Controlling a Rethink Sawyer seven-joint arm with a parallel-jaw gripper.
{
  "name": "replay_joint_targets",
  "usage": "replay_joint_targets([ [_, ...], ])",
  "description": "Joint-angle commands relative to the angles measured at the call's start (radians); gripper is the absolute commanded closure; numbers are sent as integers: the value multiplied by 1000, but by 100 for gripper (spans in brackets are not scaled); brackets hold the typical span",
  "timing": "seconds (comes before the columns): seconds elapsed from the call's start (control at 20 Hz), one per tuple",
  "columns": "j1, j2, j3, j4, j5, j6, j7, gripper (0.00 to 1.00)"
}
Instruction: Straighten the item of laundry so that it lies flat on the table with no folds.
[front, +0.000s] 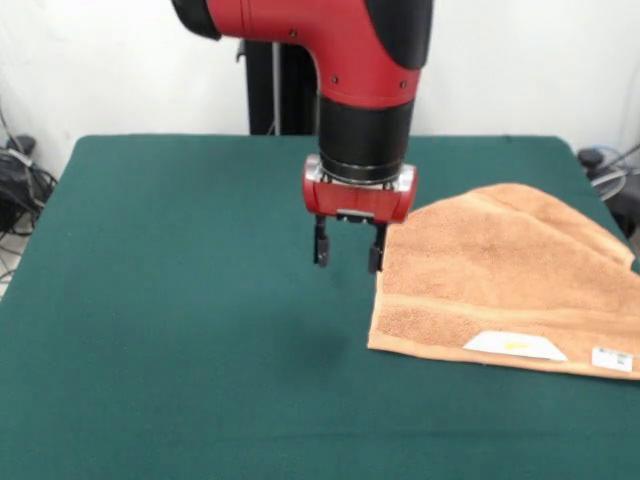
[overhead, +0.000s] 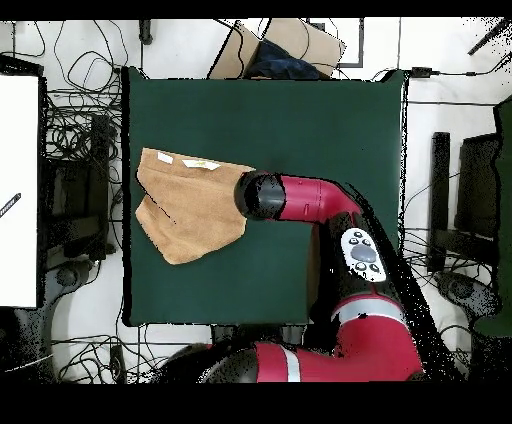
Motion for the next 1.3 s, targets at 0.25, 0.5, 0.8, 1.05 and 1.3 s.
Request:
replay_joint_targets([
  [0.25, 1, 78, 49, 5, -89, -95, 24, 0],
  [0.5, 26, 56, 23, 22, -97, -118, 65, 0],
  [0.8, 46, 43, 3, 32, -93, -126, 81, 0],
  [1.05, 49, 55, 3, 34, -86, -134, 85, 0],
  [1.3, 55, 81, -2, 40, -87, -164, 100, 0],
])
